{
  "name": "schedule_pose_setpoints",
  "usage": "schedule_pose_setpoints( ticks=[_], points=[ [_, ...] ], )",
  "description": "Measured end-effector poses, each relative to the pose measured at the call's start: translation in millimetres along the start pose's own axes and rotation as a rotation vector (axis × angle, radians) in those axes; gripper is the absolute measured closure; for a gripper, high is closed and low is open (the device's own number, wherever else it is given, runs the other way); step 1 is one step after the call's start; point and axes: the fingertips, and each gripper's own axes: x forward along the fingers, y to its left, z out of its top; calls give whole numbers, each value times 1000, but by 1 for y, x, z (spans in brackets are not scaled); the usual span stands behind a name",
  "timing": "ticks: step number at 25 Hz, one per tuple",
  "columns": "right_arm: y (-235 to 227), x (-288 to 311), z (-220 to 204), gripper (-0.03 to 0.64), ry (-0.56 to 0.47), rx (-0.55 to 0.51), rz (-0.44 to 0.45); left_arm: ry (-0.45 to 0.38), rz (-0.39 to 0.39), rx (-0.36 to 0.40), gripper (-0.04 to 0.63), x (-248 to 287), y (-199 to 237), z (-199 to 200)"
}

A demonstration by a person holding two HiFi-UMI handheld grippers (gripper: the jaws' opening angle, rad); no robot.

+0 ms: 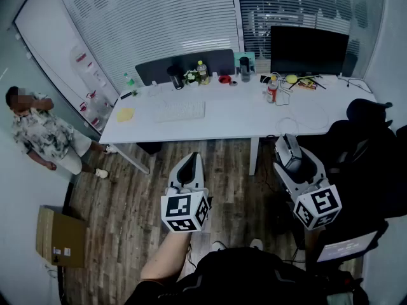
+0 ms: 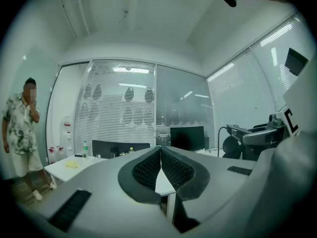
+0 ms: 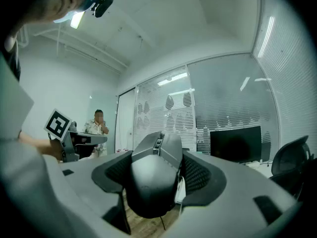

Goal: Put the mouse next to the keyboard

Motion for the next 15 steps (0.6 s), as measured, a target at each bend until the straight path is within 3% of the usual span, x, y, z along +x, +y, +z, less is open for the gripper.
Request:
schedule_pose_setpoints(
  ticks=[3, 12, 15],
  points=[
    [2, 8, 2, 314, 1, -9, 1, -29, 17, -28, 565, 4, 5, 9],
    [6, 7, 1, 313, -5, 9, 9, -36, 9, 16, 565, -6, 7, 6],
    [4, 6, 1, 313, -4, 2, -5, -39, -5, -15, 565, -8, 5, 6]
  ],
)
